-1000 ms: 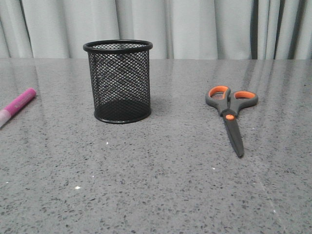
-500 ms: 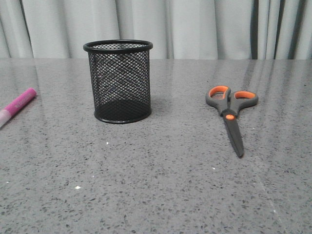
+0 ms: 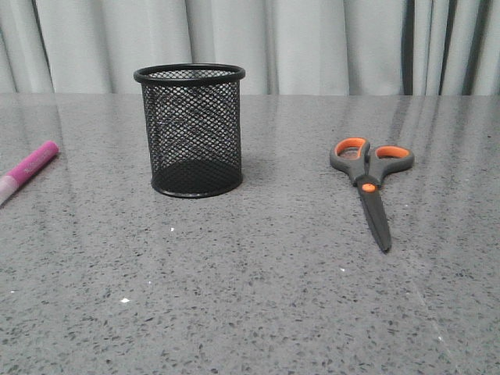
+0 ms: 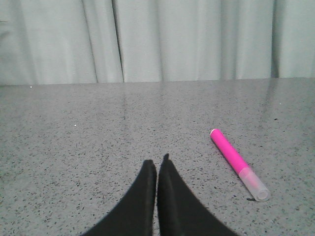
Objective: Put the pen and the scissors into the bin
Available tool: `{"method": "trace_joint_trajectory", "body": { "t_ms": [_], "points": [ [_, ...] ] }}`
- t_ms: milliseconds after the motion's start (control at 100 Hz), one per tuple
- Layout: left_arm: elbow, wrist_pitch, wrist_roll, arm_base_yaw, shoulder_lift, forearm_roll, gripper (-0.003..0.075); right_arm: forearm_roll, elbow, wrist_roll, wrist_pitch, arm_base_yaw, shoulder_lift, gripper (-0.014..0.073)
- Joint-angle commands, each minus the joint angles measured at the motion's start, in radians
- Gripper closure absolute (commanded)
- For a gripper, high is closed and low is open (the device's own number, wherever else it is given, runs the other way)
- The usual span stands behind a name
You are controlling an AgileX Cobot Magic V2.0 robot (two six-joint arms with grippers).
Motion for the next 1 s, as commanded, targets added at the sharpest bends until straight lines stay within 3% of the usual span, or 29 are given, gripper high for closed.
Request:
{"method": "trace_joint_trajectory", "body": {
  "t_ms": [0, 270, 510, 740, 990],
  "points": [
    [0.024, -0.077, -0.010, -0.005, -0.027, -0.009, 0.0741, -0.010, 0.018, -0.006, -0.078, 0.000, -0.016, 0.0662],
    [0.024, -0.077, -0.010, -0.005, -0.027, -0.009, 0.0742, -0.010, 0.018, -0.006, -0.089, 0.000, -0.016, 0.0662],
    [0.024, -0.077, -0.010, -0.005, -0.027, -0.045, 0.0741, 0.002, 0.018, -0.006, -0.194, 0.000, -0.016, 0.0662],
    [0.024, -0.079, -0.010, -0.005, -0.027, -0.192, 0.0742, 0.086, 0.018, 0.001, -0.229, 0.000, -0.016, 0.0662],
    [0.024, -0.093, -0.010, -0.005, -0.027, -0.477, 0.0742, 0.313, 0.018, 0.017, -0.261, 0.000, -0.016, 0.0662]
  ]
}}
